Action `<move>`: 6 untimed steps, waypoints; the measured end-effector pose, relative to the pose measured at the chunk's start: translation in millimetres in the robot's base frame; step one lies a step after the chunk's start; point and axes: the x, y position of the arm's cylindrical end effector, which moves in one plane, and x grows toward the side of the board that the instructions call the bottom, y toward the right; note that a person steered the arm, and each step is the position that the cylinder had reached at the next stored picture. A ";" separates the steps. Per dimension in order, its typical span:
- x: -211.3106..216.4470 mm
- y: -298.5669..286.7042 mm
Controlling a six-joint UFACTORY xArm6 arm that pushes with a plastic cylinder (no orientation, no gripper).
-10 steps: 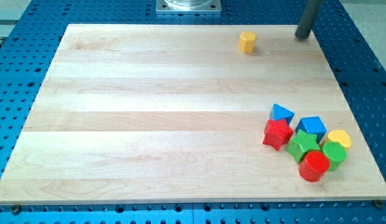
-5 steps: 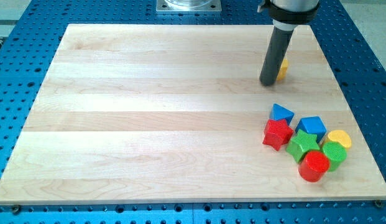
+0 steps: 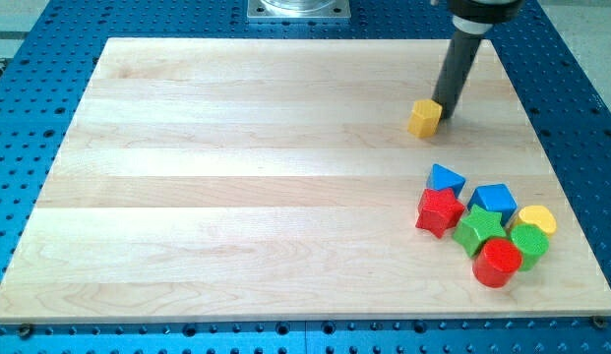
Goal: Move the hexagon into the group blocks
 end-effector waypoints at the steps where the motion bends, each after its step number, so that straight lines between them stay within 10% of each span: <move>1: 12.1 -32.8; 3: 108.3 -22.3; 6: 118.3 -59.9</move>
